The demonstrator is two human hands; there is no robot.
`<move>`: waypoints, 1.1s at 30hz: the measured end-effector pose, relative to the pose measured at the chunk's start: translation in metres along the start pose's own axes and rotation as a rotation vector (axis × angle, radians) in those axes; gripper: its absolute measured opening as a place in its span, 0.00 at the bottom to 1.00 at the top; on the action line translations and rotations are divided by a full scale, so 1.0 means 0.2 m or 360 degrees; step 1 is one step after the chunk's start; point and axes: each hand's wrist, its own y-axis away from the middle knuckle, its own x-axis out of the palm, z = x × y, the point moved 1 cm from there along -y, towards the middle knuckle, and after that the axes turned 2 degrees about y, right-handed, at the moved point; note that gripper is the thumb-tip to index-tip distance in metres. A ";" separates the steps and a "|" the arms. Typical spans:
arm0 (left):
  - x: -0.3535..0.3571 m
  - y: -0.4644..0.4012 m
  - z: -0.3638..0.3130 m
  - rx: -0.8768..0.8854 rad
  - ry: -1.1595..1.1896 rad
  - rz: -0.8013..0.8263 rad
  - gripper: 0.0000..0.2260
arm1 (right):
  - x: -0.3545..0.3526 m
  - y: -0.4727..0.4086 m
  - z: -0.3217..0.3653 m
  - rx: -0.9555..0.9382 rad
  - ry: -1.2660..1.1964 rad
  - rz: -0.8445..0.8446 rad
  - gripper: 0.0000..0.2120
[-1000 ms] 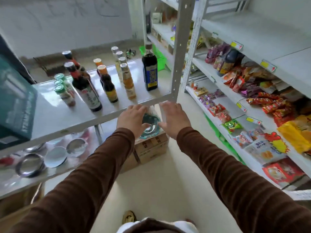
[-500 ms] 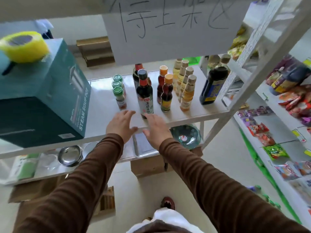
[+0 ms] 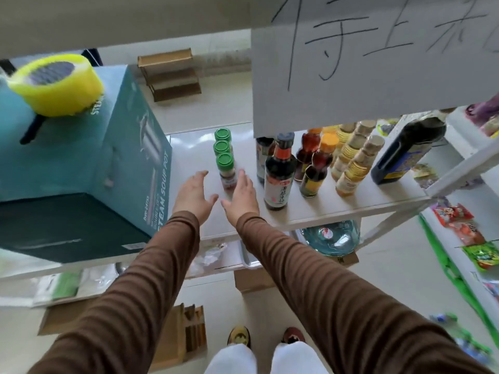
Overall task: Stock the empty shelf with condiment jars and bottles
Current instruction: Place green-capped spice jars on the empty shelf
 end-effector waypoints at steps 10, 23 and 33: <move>0.10 -0.29 0.12 0.0005 0.0486 -0.0009 0.22 | 0.15 -0.25 0.02 0.0245 -0.0336 -0.0425 0.28; 0.24 -0.40 0.01 -0.0184 0.0949 -0.0047 0.18 | 0.16 0.05 -0.17 0.0235 -0.0355 -0.0502 0.21; 0.22 -0.25 0.03 -0.0158 0.0976 -0.0048 0.15 | 0.07 0.29 -0.18 0.0053 -0.0353 -0.0560 0.19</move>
